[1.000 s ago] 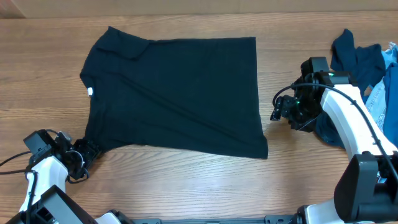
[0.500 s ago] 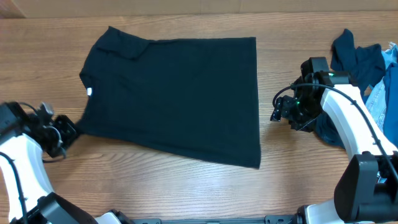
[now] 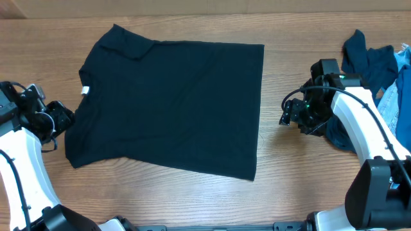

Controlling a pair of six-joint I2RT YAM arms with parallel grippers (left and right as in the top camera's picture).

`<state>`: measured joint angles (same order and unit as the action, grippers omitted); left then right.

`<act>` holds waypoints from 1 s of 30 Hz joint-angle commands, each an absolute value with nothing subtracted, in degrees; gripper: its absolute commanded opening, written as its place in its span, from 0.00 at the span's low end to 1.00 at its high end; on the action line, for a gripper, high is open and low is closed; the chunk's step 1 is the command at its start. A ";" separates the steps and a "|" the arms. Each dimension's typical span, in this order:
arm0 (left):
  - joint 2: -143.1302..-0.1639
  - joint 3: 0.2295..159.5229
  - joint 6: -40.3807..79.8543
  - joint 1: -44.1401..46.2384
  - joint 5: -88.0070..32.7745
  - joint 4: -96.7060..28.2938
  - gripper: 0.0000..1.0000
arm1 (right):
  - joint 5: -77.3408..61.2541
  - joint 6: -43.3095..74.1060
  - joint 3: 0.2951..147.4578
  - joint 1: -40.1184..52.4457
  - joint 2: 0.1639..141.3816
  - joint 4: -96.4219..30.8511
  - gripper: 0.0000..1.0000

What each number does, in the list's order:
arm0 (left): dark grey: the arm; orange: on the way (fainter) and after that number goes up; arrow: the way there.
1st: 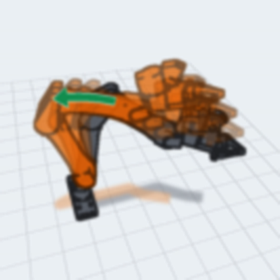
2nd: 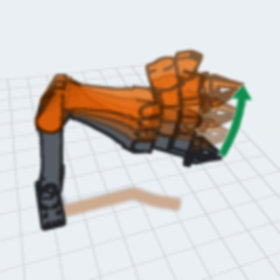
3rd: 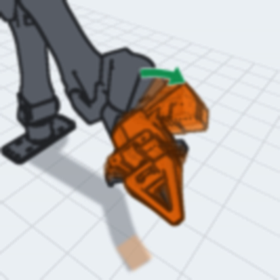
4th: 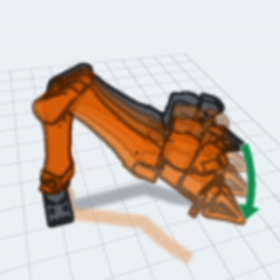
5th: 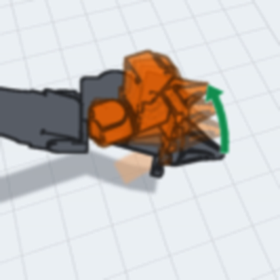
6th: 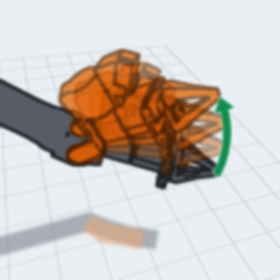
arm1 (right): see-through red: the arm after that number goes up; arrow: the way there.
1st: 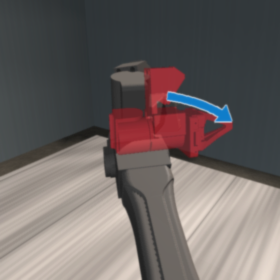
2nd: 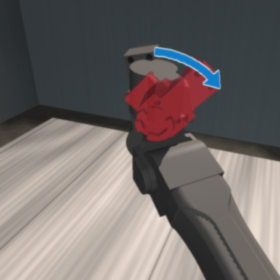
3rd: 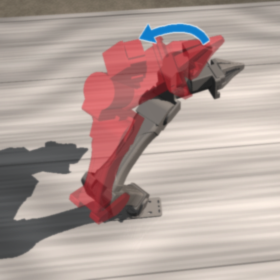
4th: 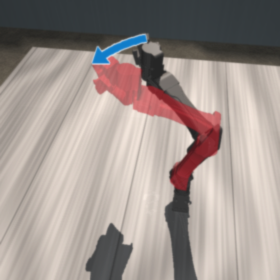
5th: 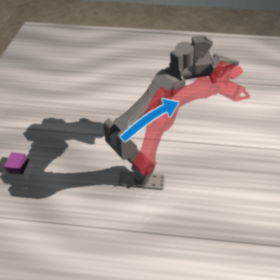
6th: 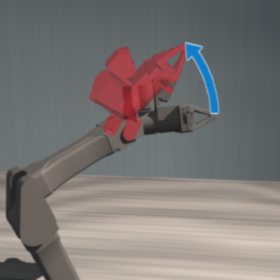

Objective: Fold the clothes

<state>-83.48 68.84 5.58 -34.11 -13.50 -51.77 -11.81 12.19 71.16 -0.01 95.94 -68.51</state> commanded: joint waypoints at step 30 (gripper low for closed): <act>-67.13 47.55 14.31 -33.63 -27.46 -42.41 0.04 | -12.10 11.46 72.14 -0.34 94.45 -68.12 0.73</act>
